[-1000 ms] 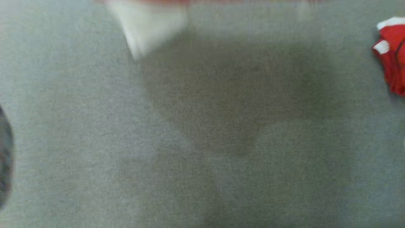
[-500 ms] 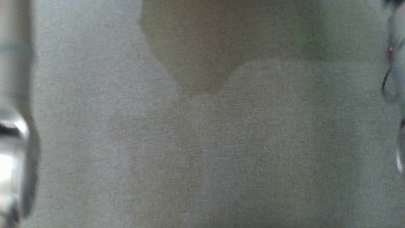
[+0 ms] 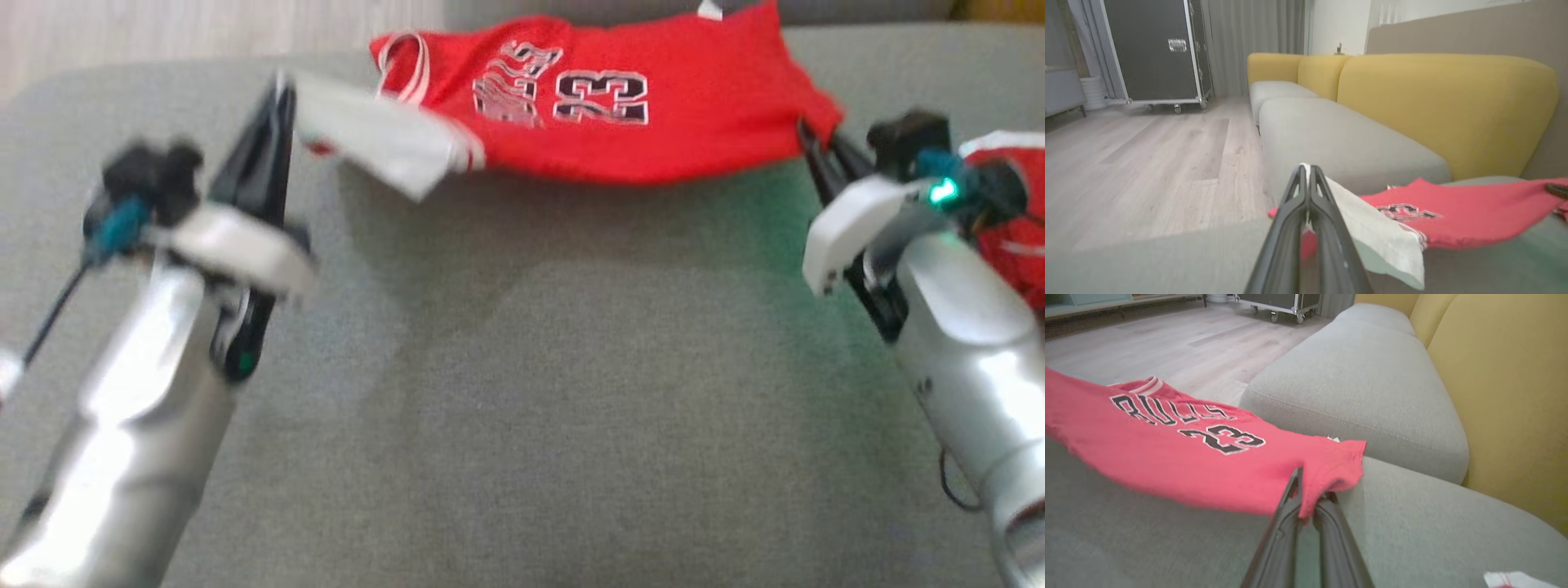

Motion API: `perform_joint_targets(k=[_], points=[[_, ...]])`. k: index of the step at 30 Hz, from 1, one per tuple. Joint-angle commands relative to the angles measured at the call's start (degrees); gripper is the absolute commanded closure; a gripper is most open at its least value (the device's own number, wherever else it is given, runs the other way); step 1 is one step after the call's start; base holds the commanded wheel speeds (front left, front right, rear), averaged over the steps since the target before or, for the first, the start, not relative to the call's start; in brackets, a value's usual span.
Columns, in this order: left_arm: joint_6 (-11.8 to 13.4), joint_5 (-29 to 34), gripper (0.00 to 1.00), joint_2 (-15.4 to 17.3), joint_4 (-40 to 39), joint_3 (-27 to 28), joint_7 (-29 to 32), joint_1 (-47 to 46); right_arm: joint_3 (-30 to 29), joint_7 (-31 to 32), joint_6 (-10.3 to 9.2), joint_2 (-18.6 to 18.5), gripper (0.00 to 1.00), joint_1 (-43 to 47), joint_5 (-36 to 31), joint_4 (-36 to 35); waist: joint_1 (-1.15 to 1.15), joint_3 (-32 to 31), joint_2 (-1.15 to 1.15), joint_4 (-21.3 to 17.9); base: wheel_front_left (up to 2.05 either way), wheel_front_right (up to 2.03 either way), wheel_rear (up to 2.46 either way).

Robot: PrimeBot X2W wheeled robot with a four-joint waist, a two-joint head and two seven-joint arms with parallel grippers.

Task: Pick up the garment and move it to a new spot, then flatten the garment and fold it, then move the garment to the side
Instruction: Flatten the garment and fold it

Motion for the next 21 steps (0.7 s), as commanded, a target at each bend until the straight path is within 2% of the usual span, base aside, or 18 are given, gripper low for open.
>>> perform_joint_targets(k=[1, 5, 11, 21], points=[[0.1, -0.6, 1.00, 3.3, -2.5, 1.5, 0.3, -0.6, 1.4, 0.1, 0.11, -1.0, 1.00, 0.1, 1.2, -1.9, 0.02, -2.1, 0.00, 0.1, 0.00, 0.00, 0.00], [0.1, -3.8, 1.00, 7.4, -9.4, -1.0, 4.4, 9.2, 8.8, 3.4, 0.11, -4.2, 1.00, 5.0, 8.7, -5.6, 0.02, -5.5, 0.00, 0.2, 0.00, 0.00, 0.00], [0.8, -6.3, 1.00, 10.8, -18.4, -2.3, 9.2, 18.5, 15.6, 7.6, 0.11, -8.4, 1.00, 10.2, 17.2, -11.5, 0.02, -9.5, 0.00, -0.2, 0.00, 0.00, 0.00], [3.7, -11.6, 1.00, 17.0, -33.0, -3.4, 19.7, 30.6, 22.7, 14.3, 0.11, -14.4, 1.00, 15.6, 27.0, -19.9, 0.02, -13.3, 0.00, -2.0, 0.00, 0.00, 0.00]])
